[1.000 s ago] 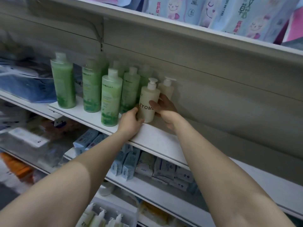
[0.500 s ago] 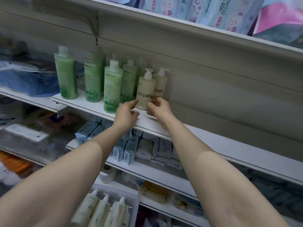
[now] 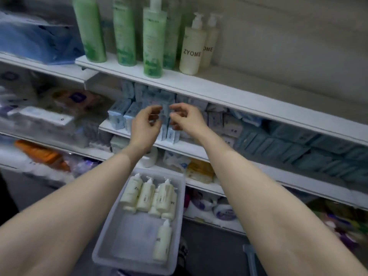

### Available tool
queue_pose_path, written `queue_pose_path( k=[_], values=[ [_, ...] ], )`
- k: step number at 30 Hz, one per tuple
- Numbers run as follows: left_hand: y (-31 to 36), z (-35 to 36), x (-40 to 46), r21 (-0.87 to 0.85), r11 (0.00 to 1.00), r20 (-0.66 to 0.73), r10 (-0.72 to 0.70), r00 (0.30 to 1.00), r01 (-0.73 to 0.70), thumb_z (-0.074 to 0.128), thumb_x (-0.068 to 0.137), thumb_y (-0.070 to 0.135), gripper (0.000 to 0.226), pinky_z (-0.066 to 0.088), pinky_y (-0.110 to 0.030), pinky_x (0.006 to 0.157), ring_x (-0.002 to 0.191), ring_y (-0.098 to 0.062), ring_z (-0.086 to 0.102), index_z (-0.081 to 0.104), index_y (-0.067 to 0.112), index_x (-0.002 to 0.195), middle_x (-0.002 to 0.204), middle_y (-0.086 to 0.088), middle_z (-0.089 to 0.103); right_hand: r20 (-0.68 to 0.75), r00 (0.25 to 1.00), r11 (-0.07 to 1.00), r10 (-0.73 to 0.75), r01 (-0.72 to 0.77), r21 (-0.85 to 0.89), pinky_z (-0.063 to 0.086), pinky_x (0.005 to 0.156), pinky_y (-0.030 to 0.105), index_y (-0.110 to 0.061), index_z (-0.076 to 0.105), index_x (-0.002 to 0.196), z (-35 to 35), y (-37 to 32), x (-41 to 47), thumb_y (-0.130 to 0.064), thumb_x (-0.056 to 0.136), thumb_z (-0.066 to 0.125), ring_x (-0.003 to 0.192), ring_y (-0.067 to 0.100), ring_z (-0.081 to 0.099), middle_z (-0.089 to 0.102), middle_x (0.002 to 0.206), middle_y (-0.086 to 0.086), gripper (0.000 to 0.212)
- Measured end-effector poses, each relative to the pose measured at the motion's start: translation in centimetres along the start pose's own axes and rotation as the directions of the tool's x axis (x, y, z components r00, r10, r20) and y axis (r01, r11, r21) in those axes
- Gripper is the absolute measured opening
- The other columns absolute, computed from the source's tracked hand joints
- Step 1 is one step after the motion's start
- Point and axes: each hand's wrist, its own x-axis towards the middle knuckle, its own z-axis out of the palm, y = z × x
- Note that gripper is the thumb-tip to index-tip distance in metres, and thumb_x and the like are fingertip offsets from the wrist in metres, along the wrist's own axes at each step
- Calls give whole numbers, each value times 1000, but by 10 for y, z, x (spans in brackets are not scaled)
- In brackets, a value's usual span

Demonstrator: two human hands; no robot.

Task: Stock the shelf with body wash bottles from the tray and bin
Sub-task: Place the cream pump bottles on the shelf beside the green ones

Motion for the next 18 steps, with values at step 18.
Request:
queue_pose_path(
  k=[18],
  values=[
    [-192,24,-213,218,720,274,-693,667,659,69,85,6,43,52,-34,92,100,-17,60,58,17,125,110,0,62,240,663,698,709,-708,-107,55,97,43,-13,53,137,134,273,-115,-26,96,60,96,20,64,60,119,6,43]
  ],
)
